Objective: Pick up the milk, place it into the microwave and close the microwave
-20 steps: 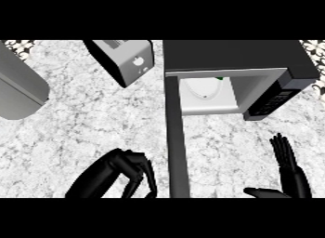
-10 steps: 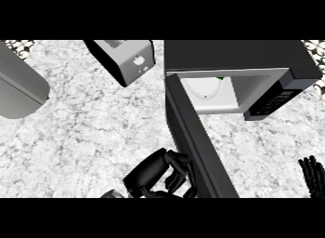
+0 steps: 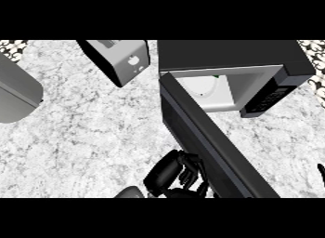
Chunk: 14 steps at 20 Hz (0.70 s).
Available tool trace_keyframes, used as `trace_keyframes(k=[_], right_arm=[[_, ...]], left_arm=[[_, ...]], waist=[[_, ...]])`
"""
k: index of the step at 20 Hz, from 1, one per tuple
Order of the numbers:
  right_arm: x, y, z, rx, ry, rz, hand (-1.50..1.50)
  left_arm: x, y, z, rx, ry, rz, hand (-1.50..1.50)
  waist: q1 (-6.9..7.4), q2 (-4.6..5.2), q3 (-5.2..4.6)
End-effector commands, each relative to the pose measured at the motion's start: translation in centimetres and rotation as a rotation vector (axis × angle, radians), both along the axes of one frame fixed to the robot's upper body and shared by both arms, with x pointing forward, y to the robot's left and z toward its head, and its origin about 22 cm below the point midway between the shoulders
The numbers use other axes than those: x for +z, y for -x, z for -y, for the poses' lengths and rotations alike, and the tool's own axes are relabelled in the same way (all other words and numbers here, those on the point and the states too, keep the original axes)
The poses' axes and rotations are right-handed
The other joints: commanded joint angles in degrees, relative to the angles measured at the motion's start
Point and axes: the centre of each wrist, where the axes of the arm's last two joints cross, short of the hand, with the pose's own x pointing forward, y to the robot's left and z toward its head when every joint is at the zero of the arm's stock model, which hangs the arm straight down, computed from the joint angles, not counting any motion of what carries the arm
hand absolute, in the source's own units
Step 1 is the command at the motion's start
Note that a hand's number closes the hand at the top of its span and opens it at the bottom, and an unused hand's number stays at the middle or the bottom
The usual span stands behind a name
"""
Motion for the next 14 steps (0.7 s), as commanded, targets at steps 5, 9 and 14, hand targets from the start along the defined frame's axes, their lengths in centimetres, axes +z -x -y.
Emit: trace_keyframes(k=[5, 9, 14], right_arm=[[4.6, 0.0, 0.0, 0.136, -0.015, 0.068, -1.50], [5.6, -0.1, -0.8, 0.180, -0.030, 0.070, -1.50], [7.7, -0.7, -1.1, 0.264, -0.007, 0.073, -1.50]], left_arm=[[-1.1, -0.3, 2.1, -0.001, -0.041, -0.061, 1.50], [-0.6, 0.2, 2.9, 0.016, 0.026, -0.045, 1.50], [1.1, -0.4, 3.7, 0.074, 0.117, -0.035, 1.50]], waist=[[-1.87, 0.42, -0.03], [-3.55, 0.71, -0.09], [-5.43, 1.01, -0.22]])
